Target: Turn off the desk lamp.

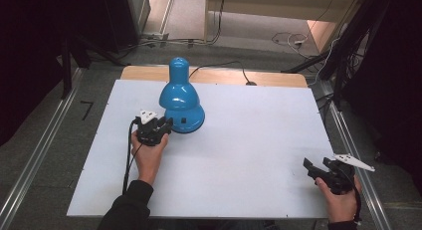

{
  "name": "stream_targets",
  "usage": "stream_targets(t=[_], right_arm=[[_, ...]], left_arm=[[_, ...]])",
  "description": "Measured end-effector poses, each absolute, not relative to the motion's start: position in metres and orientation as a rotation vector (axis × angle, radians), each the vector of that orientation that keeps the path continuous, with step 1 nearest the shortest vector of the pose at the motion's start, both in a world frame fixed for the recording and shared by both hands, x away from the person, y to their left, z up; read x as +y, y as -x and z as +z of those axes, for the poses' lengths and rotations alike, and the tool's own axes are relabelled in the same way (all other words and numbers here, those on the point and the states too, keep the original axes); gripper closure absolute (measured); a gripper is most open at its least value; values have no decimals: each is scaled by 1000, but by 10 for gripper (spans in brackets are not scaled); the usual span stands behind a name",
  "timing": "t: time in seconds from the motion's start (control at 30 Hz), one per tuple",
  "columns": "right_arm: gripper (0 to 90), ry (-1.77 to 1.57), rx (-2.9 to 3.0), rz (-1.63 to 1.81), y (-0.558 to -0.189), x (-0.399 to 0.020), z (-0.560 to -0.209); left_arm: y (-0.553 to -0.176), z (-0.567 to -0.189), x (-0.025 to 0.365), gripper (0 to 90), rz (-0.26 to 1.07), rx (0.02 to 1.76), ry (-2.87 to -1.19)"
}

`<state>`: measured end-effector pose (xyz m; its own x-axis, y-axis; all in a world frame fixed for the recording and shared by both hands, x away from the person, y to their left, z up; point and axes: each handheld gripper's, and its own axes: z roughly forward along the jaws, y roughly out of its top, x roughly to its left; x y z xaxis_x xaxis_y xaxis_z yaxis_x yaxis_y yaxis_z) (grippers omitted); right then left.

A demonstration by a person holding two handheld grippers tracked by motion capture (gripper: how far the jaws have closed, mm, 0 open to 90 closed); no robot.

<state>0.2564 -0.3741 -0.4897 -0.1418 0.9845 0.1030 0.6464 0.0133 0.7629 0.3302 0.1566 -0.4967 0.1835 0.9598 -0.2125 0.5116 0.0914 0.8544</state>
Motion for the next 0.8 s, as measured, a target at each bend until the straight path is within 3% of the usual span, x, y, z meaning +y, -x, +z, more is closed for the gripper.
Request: stream_targets(t=[0.63, 0.7, 0.8], right_arm=[[223, -1663, 1833, 951, -256, -373, -490], [223, -1662, 1833, 950, -256, -373, -490], [223, -1663, 1833, 950, -256, -373, -490]], left_arm=[[-314, -491, 168, 484, 638, 1405, -1535], [-313, -492, 170, 389, 636, 1406, -1533], [-312, -494, 173, 319, 614, 1414, -1519]])
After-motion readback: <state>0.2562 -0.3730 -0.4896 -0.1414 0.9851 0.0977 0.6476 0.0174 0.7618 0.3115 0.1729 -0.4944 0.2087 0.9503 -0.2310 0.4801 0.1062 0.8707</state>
